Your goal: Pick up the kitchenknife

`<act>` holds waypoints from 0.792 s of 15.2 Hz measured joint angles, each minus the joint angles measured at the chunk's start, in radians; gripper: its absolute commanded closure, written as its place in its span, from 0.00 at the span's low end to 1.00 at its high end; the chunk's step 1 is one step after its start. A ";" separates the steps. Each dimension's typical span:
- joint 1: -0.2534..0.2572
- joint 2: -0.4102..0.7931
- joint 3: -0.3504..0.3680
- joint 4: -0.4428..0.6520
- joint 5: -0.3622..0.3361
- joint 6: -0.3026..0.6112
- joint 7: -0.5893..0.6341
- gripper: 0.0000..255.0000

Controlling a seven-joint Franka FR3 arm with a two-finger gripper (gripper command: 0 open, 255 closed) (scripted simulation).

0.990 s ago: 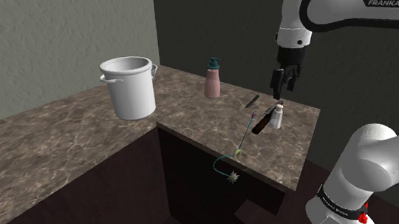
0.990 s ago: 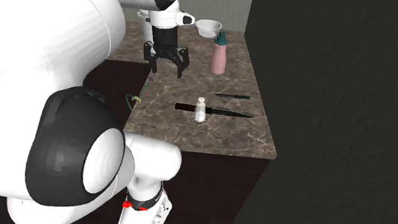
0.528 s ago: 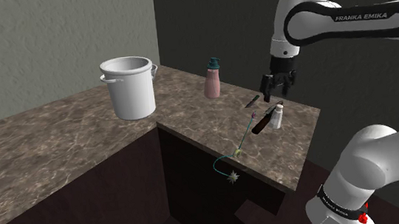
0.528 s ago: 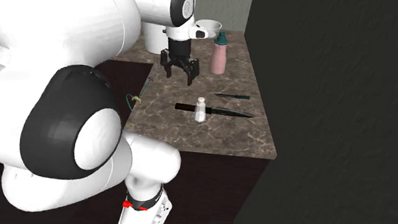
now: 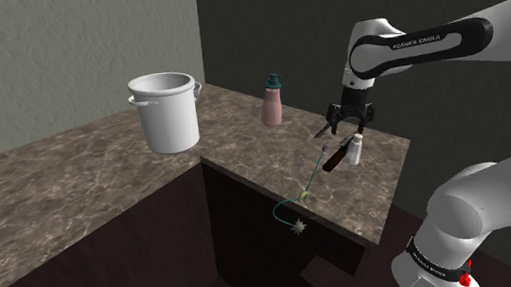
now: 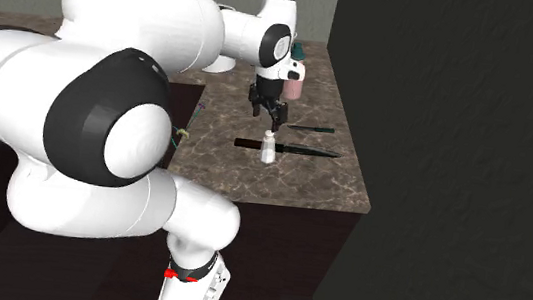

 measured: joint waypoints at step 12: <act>-0.114 0.194 -0.056 -0.068 0.004 0.287 0.175 0.00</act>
